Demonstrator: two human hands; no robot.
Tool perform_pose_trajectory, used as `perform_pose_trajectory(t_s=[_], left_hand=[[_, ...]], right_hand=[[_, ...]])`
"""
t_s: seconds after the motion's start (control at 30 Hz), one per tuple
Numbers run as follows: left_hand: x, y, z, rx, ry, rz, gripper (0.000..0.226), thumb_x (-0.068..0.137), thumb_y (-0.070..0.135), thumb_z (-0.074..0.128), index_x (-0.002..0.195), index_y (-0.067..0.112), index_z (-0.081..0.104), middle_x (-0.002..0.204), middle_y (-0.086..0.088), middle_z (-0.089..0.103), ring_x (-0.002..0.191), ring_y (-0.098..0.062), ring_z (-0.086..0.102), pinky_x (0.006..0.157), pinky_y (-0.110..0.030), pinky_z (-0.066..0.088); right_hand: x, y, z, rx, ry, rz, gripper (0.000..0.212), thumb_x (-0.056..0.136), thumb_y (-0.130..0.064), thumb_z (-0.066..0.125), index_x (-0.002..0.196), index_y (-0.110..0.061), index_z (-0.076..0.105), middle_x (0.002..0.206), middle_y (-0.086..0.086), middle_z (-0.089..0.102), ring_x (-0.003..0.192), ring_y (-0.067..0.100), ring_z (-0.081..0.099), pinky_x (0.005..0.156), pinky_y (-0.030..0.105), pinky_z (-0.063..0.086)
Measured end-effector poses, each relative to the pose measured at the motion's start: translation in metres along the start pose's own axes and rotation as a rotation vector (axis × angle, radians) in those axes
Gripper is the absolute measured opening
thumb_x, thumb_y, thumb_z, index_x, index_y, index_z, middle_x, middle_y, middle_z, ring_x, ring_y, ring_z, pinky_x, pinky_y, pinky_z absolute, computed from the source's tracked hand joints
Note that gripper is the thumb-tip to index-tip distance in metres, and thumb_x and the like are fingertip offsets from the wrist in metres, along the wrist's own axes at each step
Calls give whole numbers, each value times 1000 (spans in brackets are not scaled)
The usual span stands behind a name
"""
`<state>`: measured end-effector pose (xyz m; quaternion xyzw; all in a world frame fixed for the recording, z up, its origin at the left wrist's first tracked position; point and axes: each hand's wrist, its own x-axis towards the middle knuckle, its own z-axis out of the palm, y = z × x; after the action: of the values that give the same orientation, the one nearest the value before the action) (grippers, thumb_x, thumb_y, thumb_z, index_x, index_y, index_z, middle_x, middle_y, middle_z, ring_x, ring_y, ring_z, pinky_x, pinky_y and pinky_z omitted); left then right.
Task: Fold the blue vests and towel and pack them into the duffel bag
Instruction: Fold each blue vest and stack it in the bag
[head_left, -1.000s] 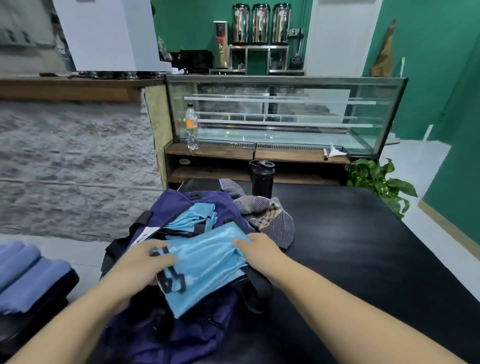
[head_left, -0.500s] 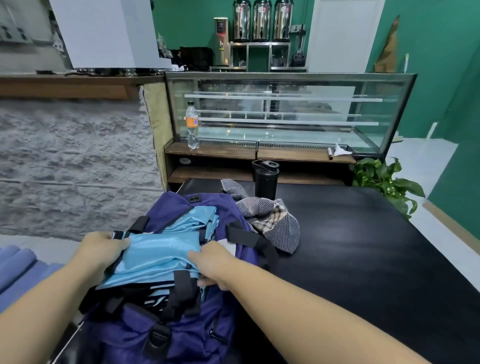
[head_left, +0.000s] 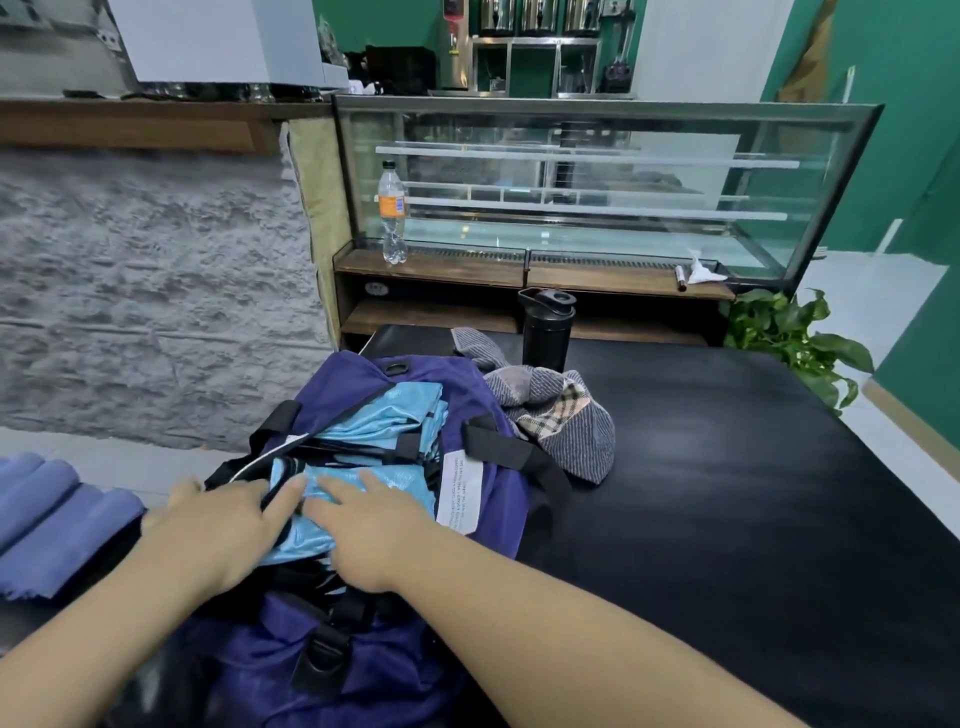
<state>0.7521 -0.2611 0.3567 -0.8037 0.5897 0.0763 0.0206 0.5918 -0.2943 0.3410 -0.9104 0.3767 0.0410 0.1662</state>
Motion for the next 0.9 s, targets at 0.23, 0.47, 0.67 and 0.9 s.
perform_pose_trajectory(t_s=[0.23,0.47,0.67,0.9], left_hand=[[-23,3,1,-606,200,90,46,91,51,30,89,13,56,93,-1,60,93,-22,53,84,-33,36],[-22,-4,14,-706,368,18,34,94,1,44,122,14,57,118,-10,64,96,-27,57,82,-37,41],[-32,8,-9,-559,459,95,58,77,-16,46,121,18,61,119,-11,65,99,-37,60,73,-33,41],[-39,29,-32,-493,516,291,59,73,-18,45,113,22,62,130,2,60,118,-31,54,94,-47,47]], right_hand=[[9,0,-5,73,-3,75,80,97,-8,41,148,-48,-5,161,-10,-4,146,38,2,116,49,20],[4,-1,-1,27,-1,68,83,95,-2,38,148,-48,-6,159,-17,-12,146,40,1,108,53,32],[10,-12,-4,-8,-104,186,77,94,-2,45,153,-31,4,158,-15,-20,144,44,-6,110,63,21],[13,-25,0,-192,-156,145,63,98,-17,42,153,-28,11,161,1,-9,142,50,-7,110,68,9]])
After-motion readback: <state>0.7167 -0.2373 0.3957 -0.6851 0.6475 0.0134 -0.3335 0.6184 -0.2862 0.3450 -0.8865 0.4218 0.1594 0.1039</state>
